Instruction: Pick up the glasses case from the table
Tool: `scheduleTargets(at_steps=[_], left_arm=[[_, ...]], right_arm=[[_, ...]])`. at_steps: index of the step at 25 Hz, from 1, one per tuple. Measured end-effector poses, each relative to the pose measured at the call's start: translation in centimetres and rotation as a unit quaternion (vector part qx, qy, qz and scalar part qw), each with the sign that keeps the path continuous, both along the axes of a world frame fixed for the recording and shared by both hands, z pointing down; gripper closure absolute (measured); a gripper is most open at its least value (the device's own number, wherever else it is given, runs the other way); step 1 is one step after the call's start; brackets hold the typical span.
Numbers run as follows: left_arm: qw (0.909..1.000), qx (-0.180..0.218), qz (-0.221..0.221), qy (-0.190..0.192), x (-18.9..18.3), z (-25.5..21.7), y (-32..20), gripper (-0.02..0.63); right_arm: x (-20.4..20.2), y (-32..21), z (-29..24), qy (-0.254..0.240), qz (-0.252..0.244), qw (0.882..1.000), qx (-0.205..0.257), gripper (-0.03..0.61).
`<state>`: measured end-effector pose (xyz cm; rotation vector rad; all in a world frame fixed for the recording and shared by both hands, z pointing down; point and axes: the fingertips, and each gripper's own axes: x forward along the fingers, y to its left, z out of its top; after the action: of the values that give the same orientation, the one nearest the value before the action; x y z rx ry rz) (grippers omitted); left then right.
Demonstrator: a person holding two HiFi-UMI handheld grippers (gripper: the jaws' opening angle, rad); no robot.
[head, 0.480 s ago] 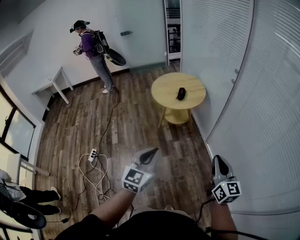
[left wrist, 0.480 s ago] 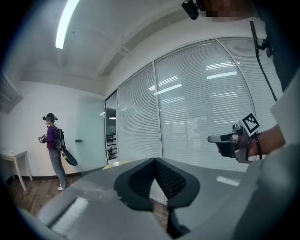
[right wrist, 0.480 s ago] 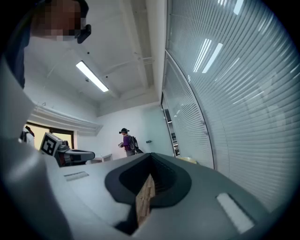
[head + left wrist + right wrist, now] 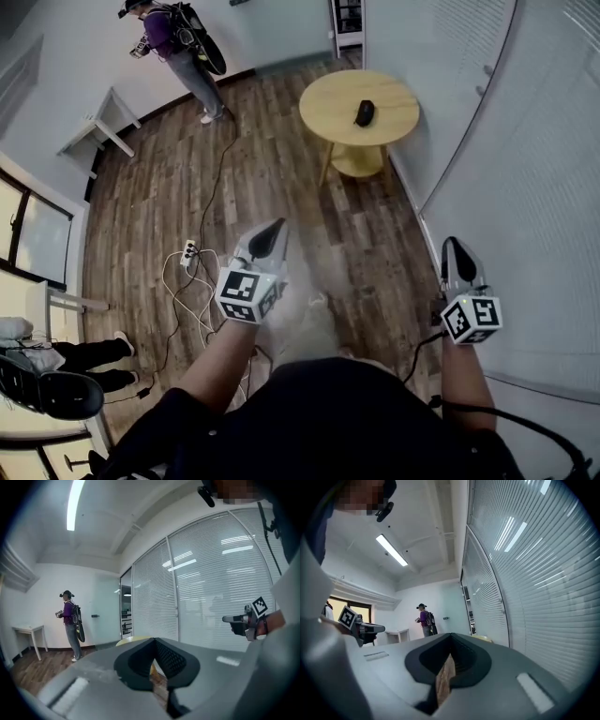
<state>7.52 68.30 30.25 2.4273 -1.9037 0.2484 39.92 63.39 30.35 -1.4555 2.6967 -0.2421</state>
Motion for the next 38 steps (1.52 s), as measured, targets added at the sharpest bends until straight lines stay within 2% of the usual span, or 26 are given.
scheduleTargets(at_steps=[3,6,12,16,20,22,27,29,33,38], left_arm=[[1.0,-0.004,0.0,0.005,-0.9,0.9,-3.3,0.609],[1.0,0.0,0.005,0.005,-2.6,1.0,-7.2,0.609],[0.999,-0.008,0.008,0.044,-8.7,0.8,-15.8,0.609],[0.9985,0.006,0.023,0.049,-13.2,-0.2,-21.7,0.609],[0.9965,0.023,0.033,0.074,-15.8,0.0,-25.6,0.609],[0.9967,0.02,0.037,0.069,-16.9,0.3,-27.5,0.609],[0.998,-0.009,0.046,0.042,-18.2,2.0,-32.2,0.609],[0.9971,-0.017,0.054,0.05,-18.0,1.8,-33.4,0.609],[0.994,-0.009,0.056,0.093,-18.7,0.0,-35.7,0.609],[0.9966,-0.004,0.041,0.071,-19.5,-0.4,-39.5,0.609]], right_arm=[[0.6,-2.7,0.9,-0.002,0.021,1.0,-0.004,0.572],[0.0,-5.5,1.2,0.02,0.032,0.999,-0.003,0.572],[-6.3,-12.1,1.1,0.039,0.016,0.999,-0.018,0.572],[-11.2,-17.0,-0.6,0.044,0.026,0.998,-0.034,0.572],[-12.5,-20.7,-1.8,0.02,0.041,0.998,-0.049,0.572],[-13.2,-22.7,-2.2,0.003,0.054,0.997,-0.046,0.572],[-15.5,-27.8,-1.7,-0.001,0.069,0.997,-0.034,0.572],[-16.4,-29.1,-1.5,-0.012,0.067,0.997,-0.034,0.572],[-17.6,-31.9,-0.7,-0.021,0.063,0.997,-0.038,0.572],[-18.1,-37.0,0.8,-0.028,0.054,0.997,-0.053,0.572]])
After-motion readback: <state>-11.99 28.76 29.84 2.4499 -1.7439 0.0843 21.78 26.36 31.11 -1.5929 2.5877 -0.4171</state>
